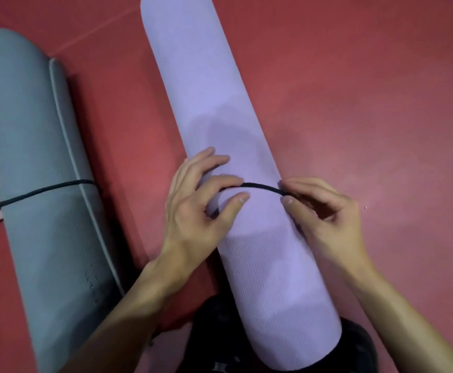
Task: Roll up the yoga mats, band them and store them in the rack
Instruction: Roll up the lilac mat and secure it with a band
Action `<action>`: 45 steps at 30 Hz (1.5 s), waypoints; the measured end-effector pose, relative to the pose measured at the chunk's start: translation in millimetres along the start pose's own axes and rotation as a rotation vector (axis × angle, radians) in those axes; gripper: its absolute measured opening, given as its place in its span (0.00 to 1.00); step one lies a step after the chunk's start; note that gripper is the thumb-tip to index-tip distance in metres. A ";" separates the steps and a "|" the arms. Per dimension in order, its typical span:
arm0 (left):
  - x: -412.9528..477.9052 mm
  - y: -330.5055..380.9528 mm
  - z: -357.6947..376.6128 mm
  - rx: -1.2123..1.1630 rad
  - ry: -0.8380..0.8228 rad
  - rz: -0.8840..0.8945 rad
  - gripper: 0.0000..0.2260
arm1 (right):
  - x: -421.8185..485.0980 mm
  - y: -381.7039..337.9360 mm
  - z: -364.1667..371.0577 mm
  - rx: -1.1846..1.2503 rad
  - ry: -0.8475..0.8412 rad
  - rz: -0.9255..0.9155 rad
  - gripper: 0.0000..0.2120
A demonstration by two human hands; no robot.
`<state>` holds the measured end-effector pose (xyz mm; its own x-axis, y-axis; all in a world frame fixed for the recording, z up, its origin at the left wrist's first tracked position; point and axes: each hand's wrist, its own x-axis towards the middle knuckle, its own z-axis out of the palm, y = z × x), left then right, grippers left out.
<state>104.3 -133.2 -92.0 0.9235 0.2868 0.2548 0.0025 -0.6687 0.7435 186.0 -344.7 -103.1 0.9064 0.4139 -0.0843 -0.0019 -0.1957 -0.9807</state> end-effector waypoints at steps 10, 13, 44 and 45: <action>19.5 -5.3 -1.8 0.168 -0.146 0.171 0.11 | 20.1 -3.3 12.9 -0.449 -0.126 -0.426 0.04; 24.8 0.5 -5.1 0.186 -0.138 0.106 0.08 | 35.9 -14.5 13.5 -0.436 -0.151 -0.389 0.03; 13.8 3.0 -14.8 0.258 -0.091 -0.084 0.12 | 41.1 -8.0 34.5 -0.192 -0.172 -0.086 0.08; 15.1 5.8 -13.3 0.246 -0.072 -0.114 0.10 | 42.0 -6.7 36.0 -0.232 -0.147 -0.100 0.06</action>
<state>113.2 -123.6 -75.6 0.9368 0.3261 0.1269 0.1928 -0.7836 0.5906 208.9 -294.0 -106.5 0.8262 0.5626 -0.0309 0.1960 -0.3384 -0.9204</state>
